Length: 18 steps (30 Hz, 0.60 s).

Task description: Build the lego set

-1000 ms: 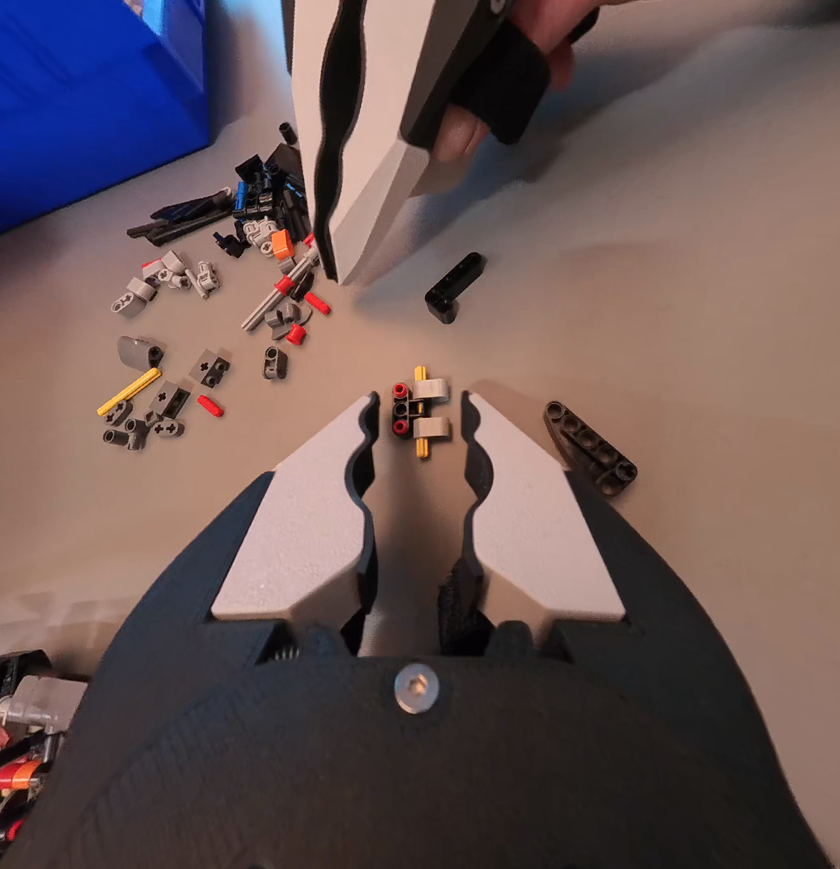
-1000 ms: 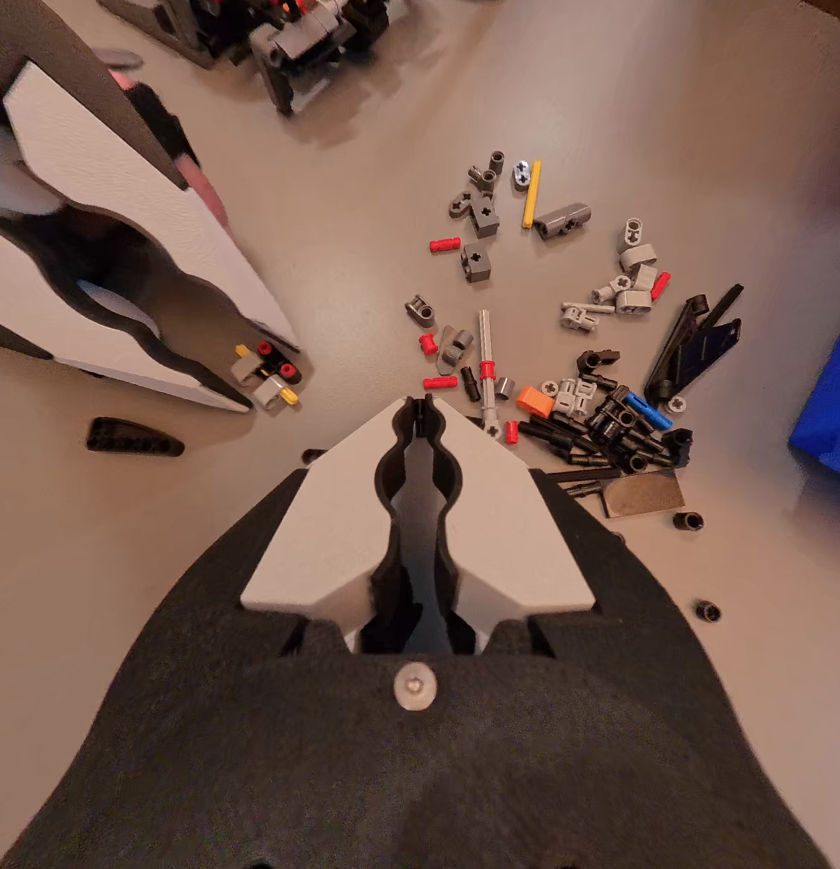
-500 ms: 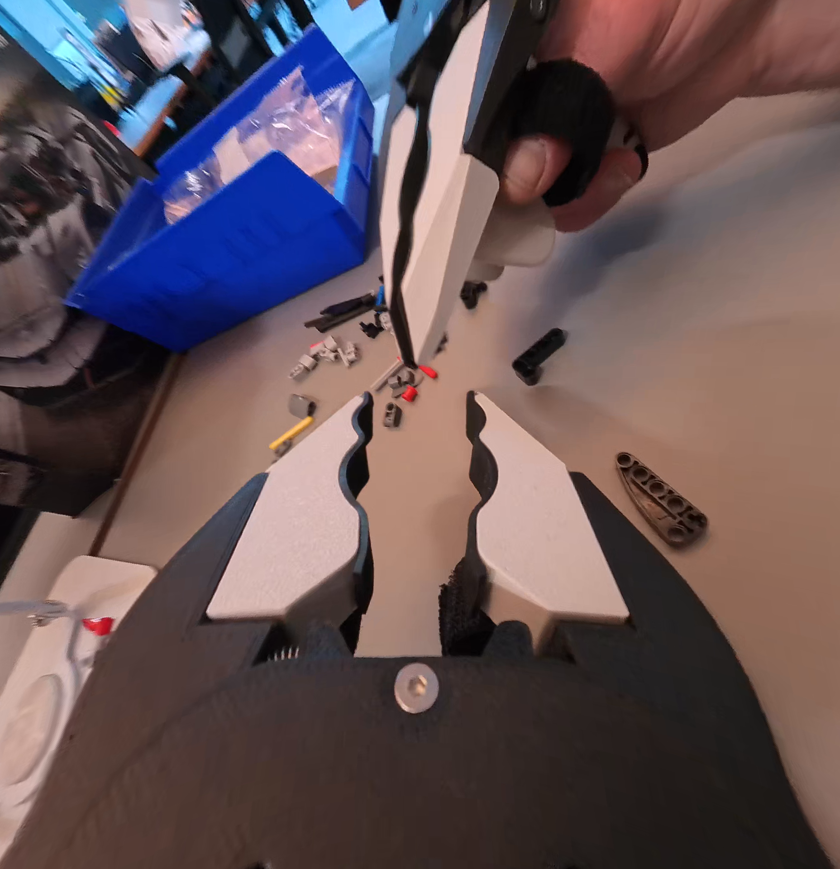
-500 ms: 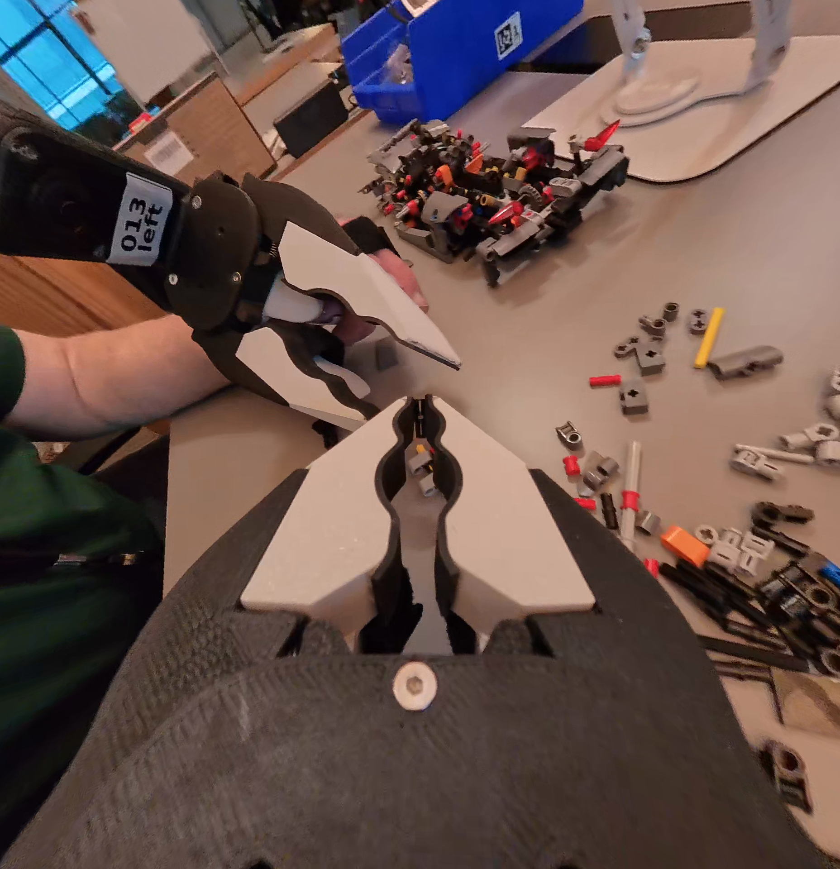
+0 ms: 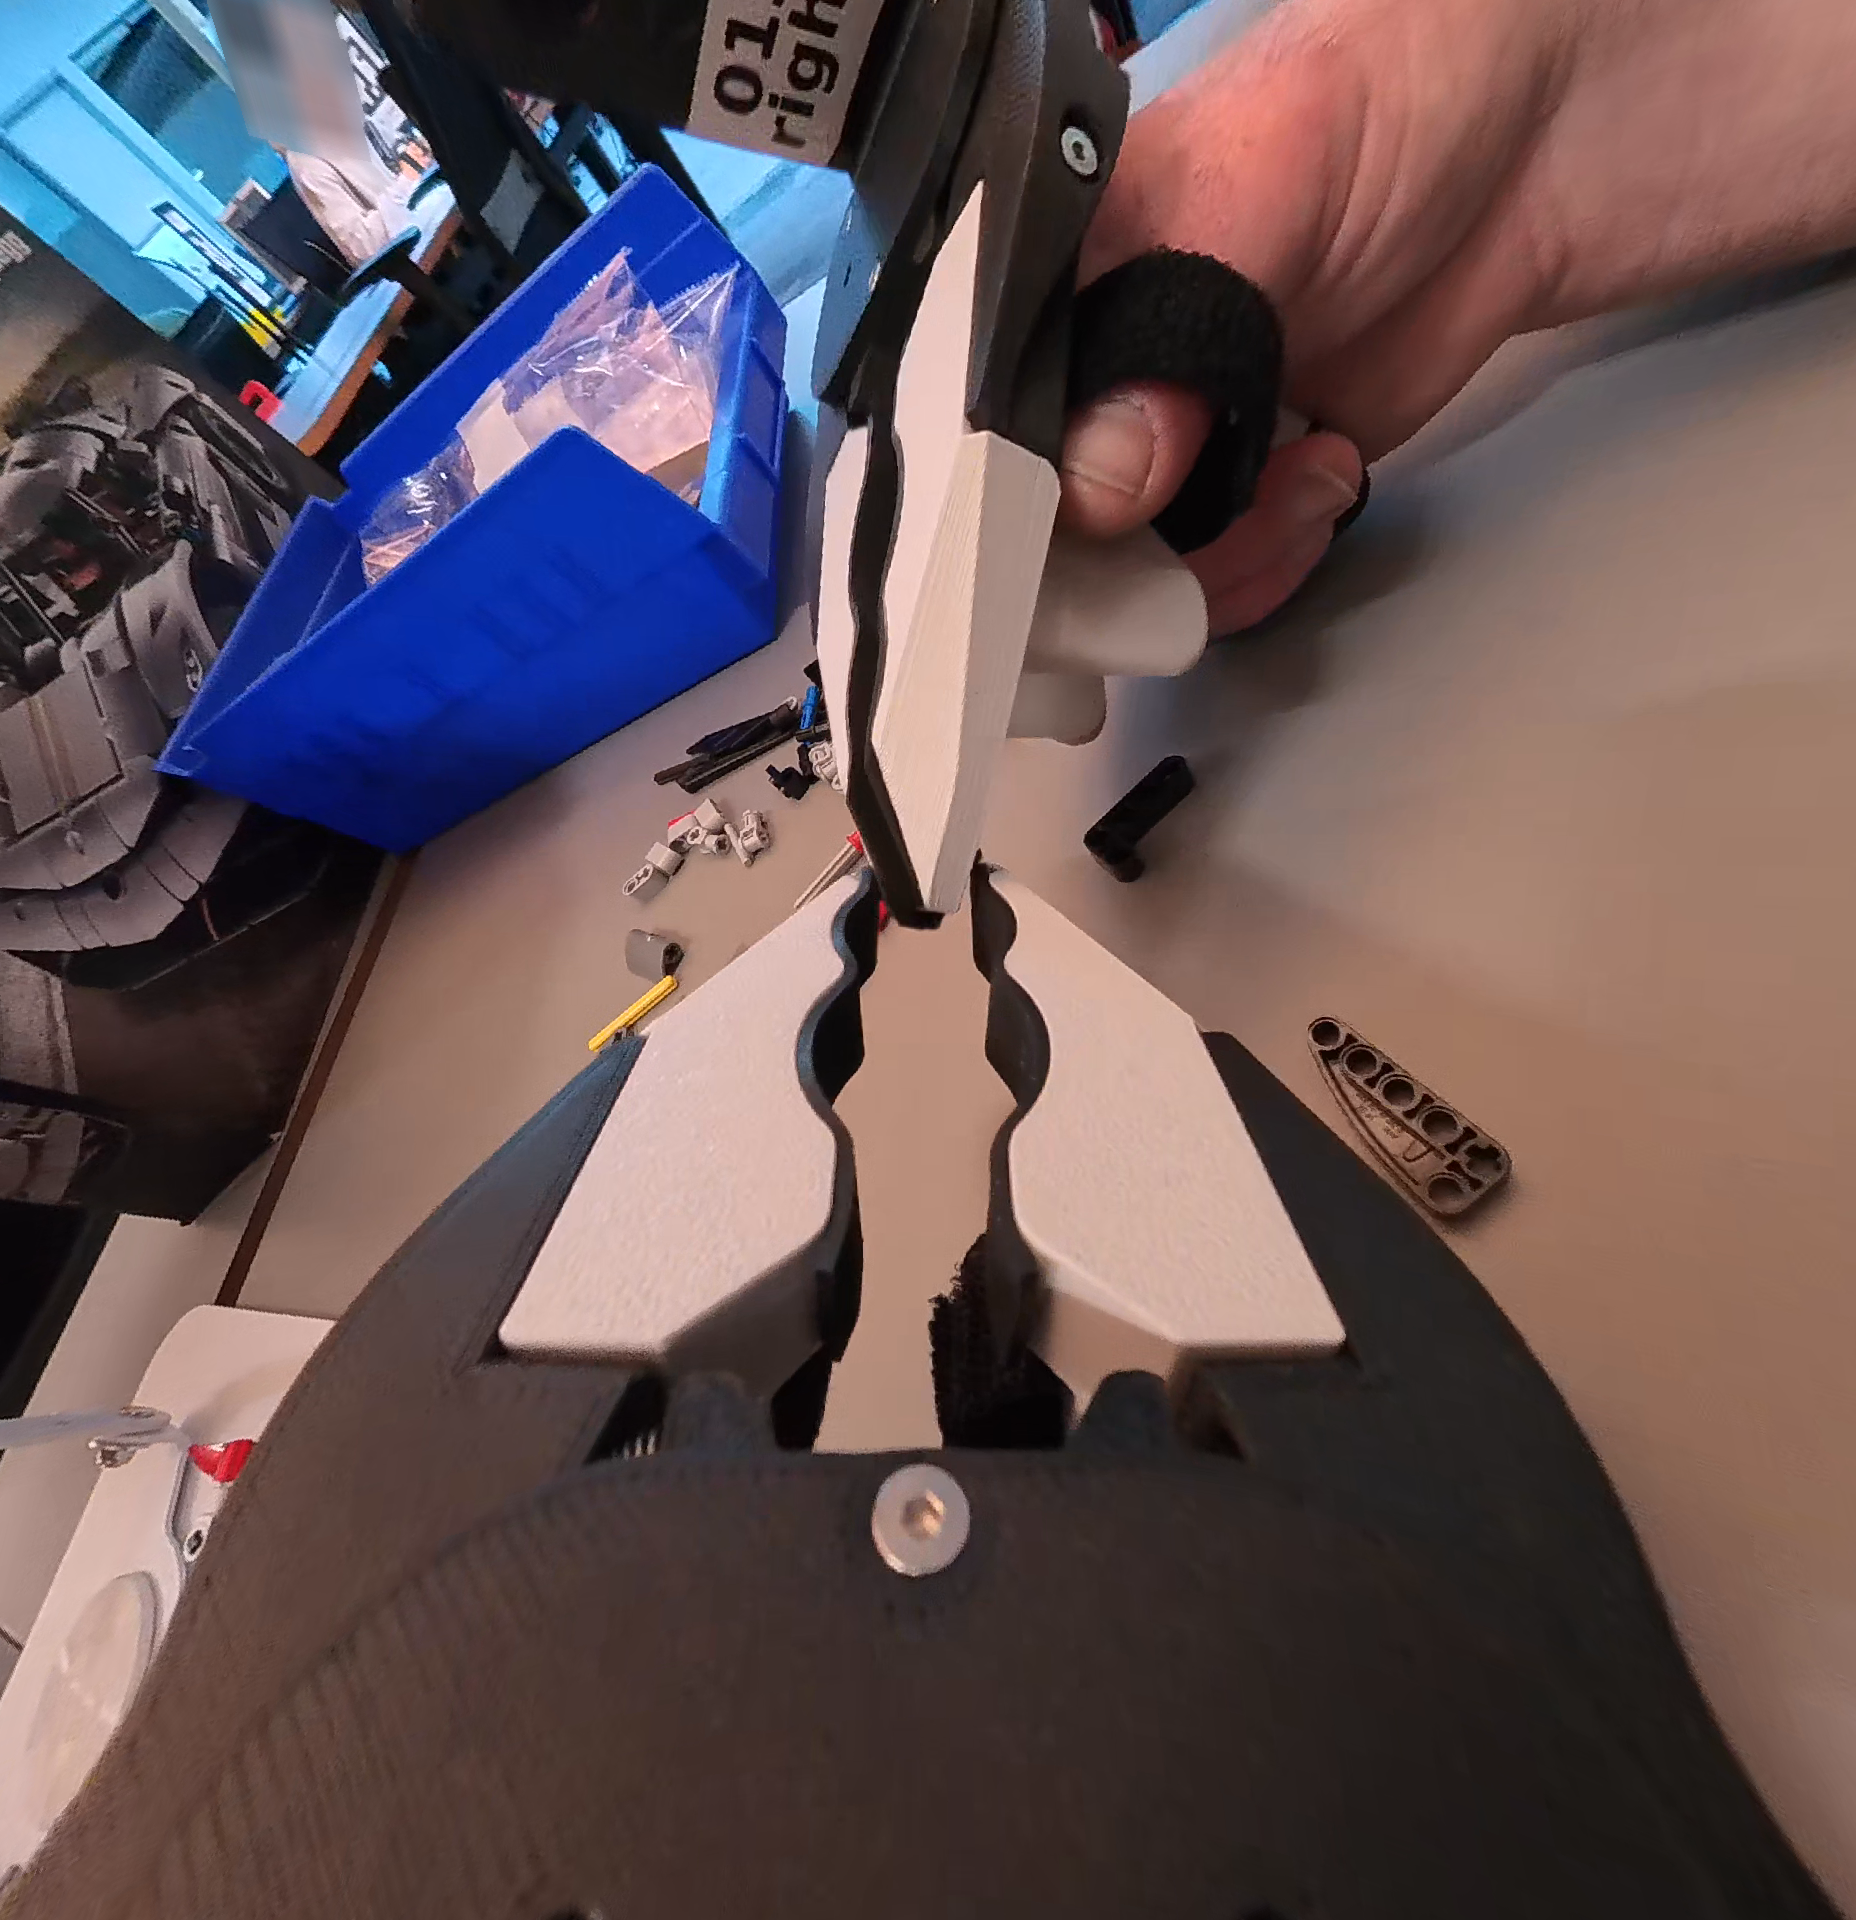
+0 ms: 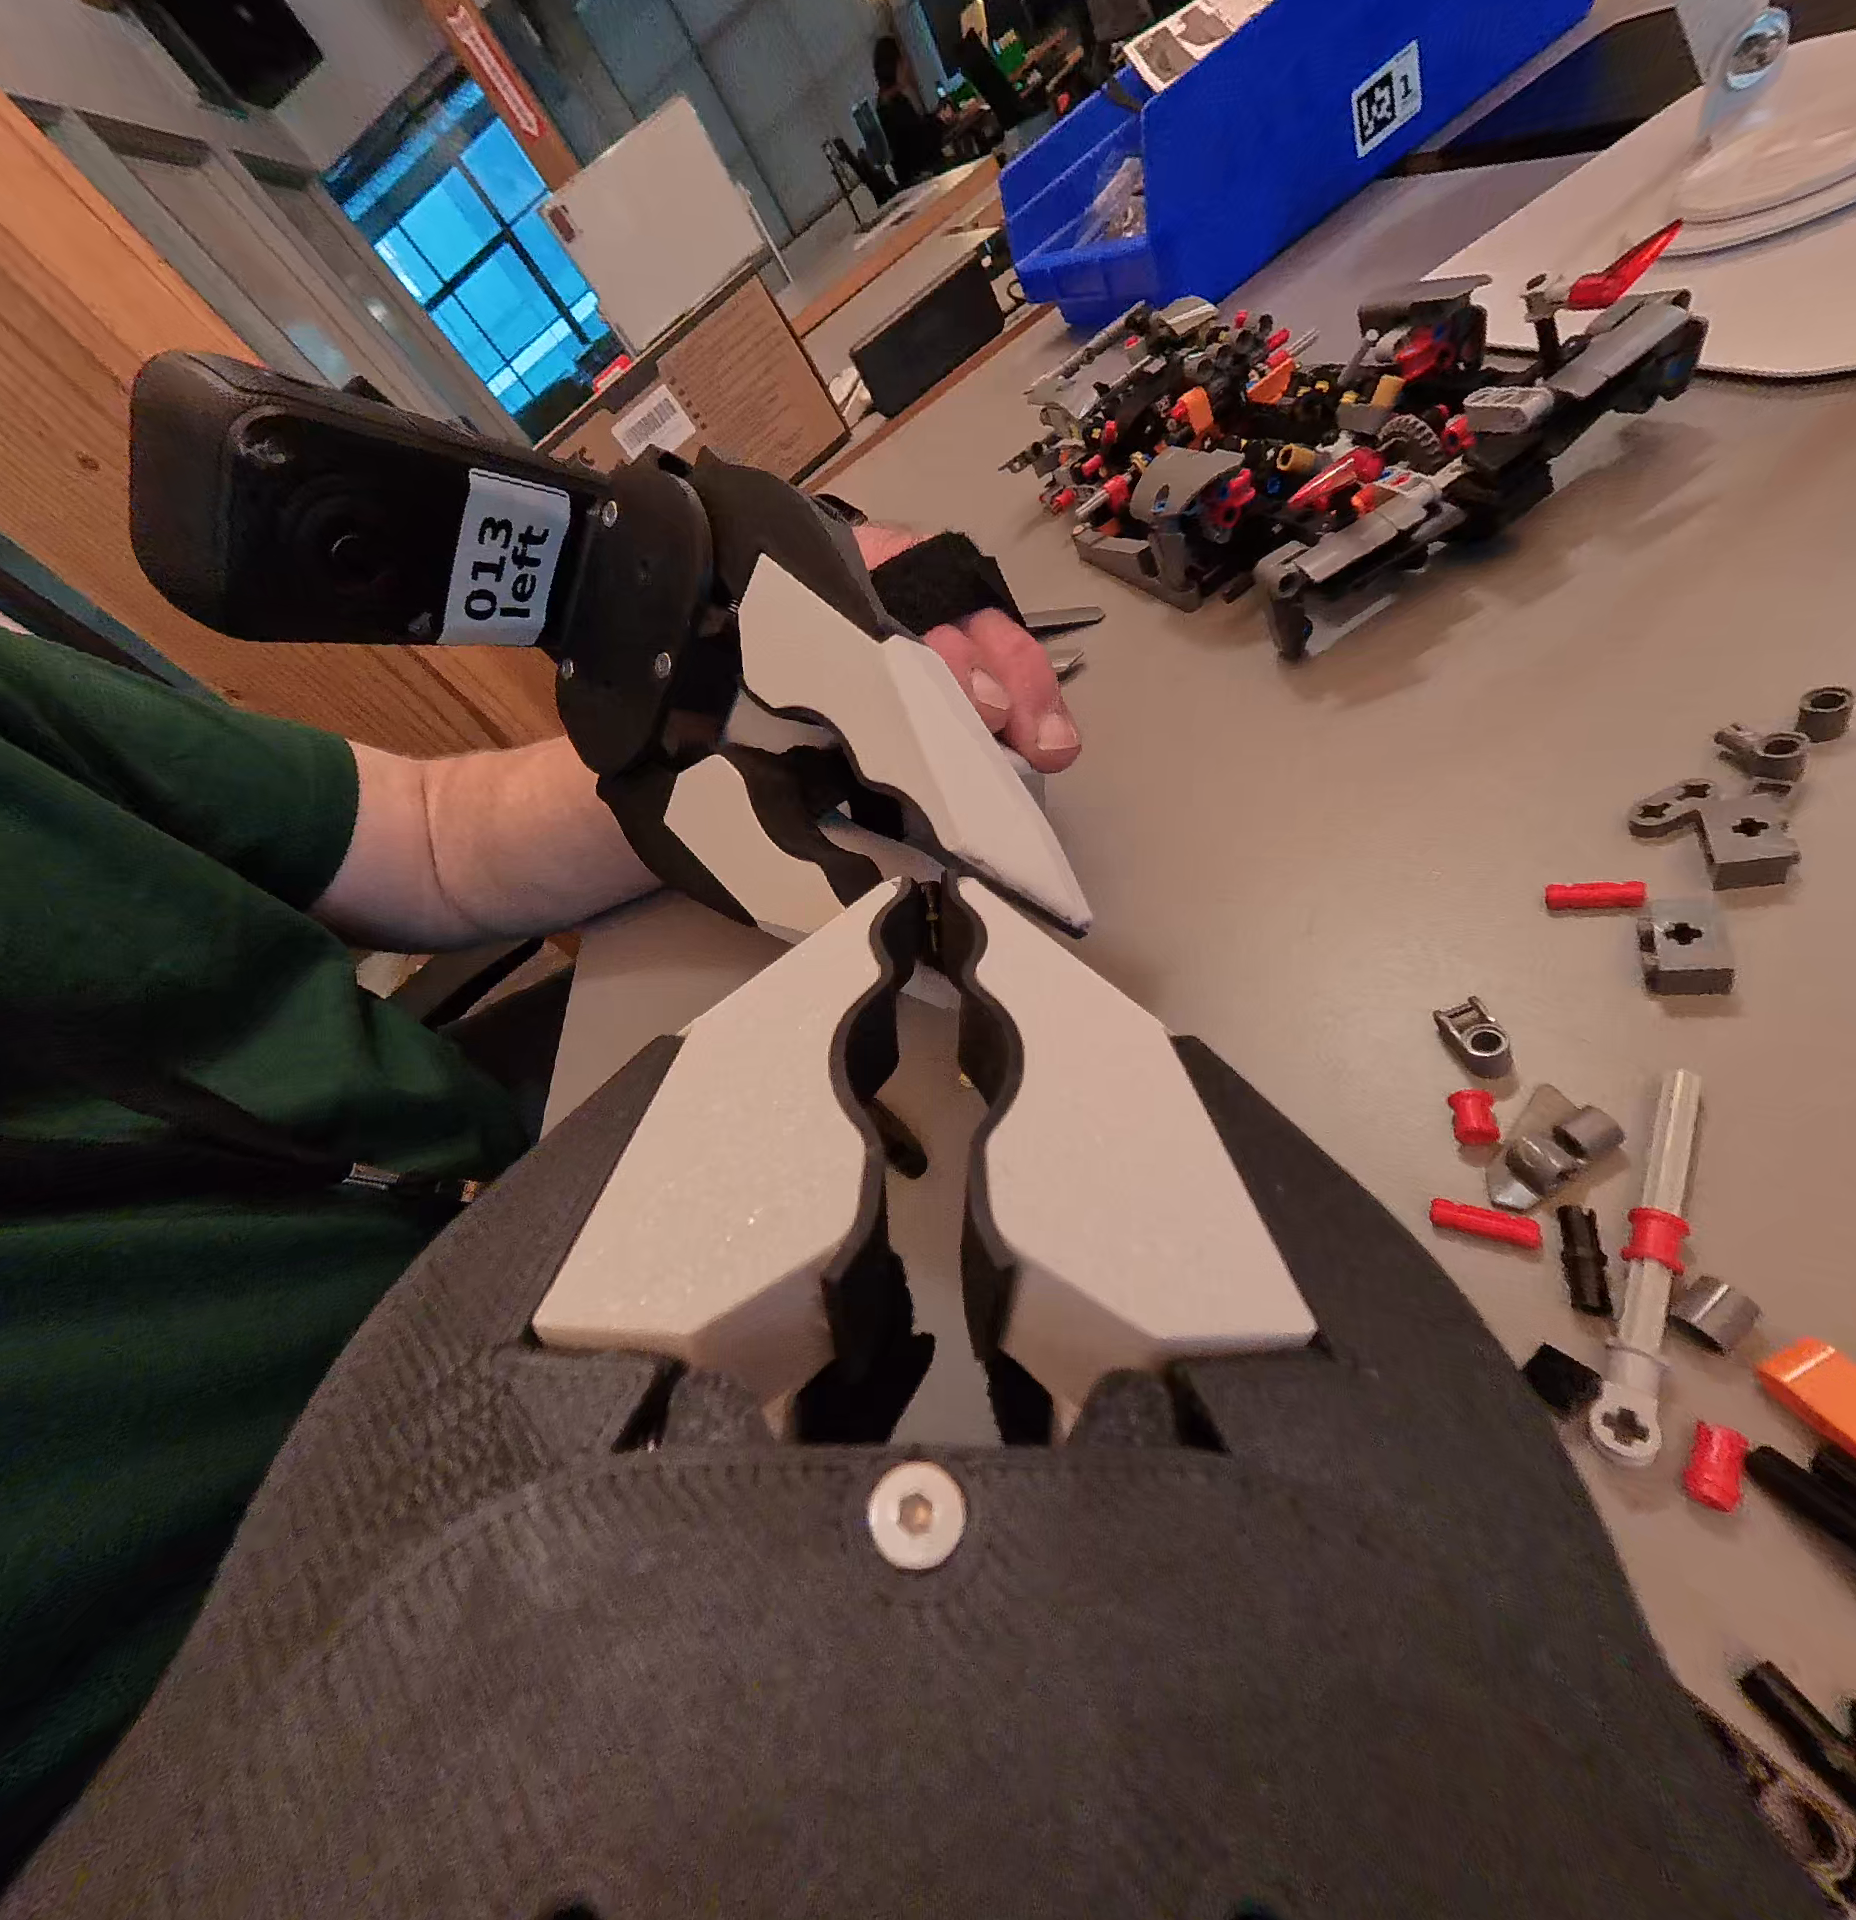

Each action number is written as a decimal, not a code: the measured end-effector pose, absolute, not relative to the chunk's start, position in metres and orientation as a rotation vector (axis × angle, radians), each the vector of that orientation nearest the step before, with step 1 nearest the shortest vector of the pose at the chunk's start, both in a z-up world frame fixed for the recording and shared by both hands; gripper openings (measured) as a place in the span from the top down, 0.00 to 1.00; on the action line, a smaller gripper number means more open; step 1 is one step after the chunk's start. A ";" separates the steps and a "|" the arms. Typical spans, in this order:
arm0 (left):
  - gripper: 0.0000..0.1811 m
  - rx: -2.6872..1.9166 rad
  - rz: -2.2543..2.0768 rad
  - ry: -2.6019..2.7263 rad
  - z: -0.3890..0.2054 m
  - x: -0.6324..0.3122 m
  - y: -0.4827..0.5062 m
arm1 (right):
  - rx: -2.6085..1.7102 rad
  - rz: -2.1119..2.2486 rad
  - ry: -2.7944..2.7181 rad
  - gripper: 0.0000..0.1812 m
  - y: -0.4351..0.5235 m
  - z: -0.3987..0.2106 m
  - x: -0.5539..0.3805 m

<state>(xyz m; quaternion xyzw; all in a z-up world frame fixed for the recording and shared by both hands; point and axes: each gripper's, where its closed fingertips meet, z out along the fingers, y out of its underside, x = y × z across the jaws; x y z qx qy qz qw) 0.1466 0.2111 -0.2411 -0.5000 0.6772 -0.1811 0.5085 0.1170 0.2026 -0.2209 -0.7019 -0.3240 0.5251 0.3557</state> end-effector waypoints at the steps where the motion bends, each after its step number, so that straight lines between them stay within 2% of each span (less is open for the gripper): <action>1: 0.92 -1.200 -0.438 1.632 -0.240 0.147 0.211 | -1.806 1.365 -0.838 0.99 0.202 -0.220 0.117; 18: 0.94 -1.186 -0.373 1.573 -0.227 0.145 0.215 | -1.726 1.428 -0.785 0.99 0.203 -0.208 0.115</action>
